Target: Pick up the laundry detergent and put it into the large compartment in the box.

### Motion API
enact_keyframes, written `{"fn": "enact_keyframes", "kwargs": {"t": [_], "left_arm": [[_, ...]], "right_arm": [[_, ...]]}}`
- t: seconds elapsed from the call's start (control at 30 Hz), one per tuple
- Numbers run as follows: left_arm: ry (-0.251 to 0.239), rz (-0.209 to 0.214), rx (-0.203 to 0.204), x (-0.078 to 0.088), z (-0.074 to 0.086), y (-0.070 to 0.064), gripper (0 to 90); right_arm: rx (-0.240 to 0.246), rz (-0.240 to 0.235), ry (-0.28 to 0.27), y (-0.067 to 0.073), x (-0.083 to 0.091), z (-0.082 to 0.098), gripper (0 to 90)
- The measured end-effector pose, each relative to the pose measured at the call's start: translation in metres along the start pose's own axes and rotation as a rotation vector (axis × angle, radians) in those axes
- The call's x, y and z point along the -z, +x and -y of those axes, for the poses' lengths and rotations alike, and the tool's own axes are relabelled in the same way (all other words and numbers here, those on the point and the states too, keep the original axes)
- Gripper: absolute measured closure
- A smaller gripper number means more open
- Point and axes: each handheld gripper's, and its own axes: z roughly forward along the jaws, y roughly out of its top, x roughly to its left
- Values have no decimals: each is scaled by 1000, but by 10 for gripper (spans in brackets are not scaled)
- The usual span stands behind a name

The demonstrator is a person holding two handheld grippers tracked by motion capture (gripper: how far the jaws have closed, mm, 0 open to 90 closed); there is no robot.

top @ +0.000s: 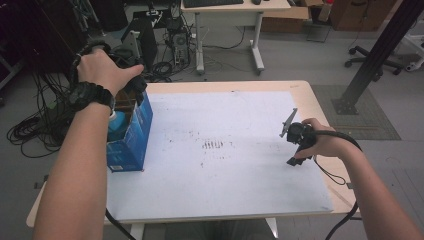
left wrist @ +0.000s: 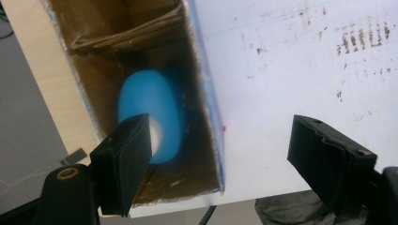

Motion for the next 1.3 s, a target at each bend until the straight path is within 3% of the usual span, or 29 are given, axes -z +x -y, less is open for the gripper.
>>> {"fn": "enact_keyframes", "kwargs": {"t": [0.6, 1.3], "left_arm": [[11, 39, -129, -14, -15, -41, 218], [28, 61, -204, -39, -20, -68, 208]], "right_arm": [[-1, -1, 0, 0, 1, 1, 92], [-5, 2, 2, 1, 0, 4, 92]]}}
